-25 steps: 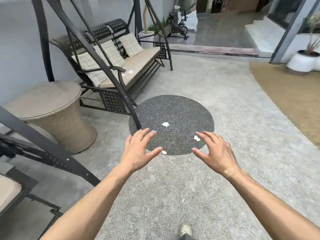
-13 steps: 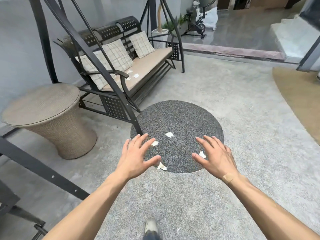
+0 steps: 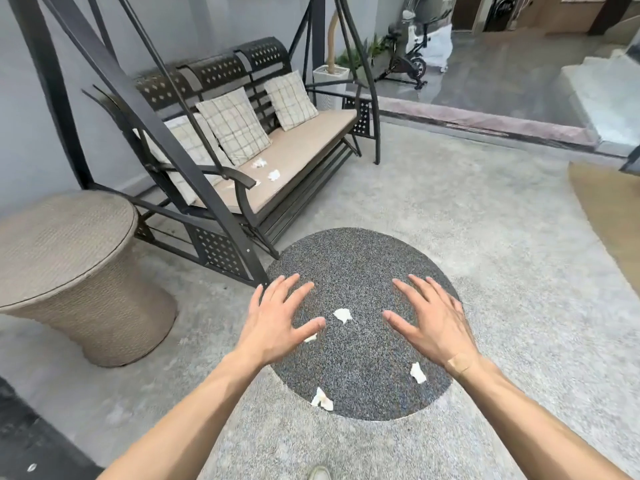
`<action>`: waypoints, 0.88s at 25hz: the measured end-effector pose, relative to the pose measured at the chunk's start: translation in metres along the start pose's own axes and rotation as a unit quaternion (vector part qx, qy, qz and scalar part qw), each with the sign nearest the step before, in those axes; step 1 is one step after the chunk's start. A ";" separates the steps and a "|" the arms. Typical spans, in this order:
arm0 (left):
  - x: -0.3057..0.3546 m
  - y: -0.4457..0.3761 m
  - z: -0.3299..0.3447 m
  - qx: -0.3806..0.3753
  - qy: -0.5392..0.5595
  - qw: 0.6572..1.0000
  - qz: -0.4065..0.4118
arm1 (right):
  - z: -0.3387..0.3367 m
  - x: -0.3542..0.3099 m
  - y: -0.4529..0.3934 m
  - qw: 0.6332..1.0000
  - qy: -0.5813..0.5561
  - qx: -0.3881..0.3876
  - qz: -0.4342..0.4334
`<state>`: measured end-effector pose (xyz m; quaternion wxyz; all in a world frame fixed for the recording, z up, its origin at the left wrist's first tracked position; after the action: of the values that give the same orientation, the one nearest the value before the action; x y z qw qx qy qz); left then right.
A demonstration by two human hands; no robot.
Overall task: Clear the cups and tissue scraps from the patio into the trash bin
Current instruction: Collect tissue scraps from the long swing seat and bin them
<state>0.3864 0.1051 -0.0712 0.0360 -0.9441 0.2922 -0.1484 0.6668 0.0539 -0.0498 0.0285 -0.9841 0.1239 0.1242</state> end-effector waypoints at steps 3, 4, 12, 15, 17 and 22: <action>-0.027 -0.057 -0.002 0.001 0.005 1.000 -0.005 | -0.005 -0.007 -0.061 1.000 -0.009 -0.002 0.006; -0.035 -0.076 -0.002 0.001 0.002 1.000 -0.003 | -0.006 -0.009 -0.080 1.000 -0.008 0.001 0.004; -0.099 -0.227 0.007 0.021 -0.014 0.999 -0.027 | 0.007 -0.008 -0.256 0.999 -0.025 -0.002 -0.023; -0.115 -0.292 0.009 0.026 -0.022 0.998 -0.046 | 0.007 -0.003 -0.336 0.998 -0.038 0.003 -0.044; -0.123 -0.336 0.010 0.021 -0.026 0.998 -0.059 | 0.004 0.003 -0.392 0.997 -0.050 -0.007 -0.050; -0.152 -0.422 0.008 0.032 -0.023 0.995 -0.096 | 0.006 0.002 -0.501 0.995 -0.052 -0.035 -0.081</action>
<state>0.4982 0.5394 -0.0527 0.0586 -0.9693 0.1944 -0.1385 0.7926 0.5385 -0.0437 0.0108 -0.9835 0.0382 0.1763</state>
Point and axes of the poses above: each hand's wrist, its own y-axis away from the middle knuckle, its own z-axis out of the palm, x = y × z, the point moved 5 cm from there along -y, towards the middle knuckle, and after that the axes turned 12 degrees about z, right-handed, at the moved point
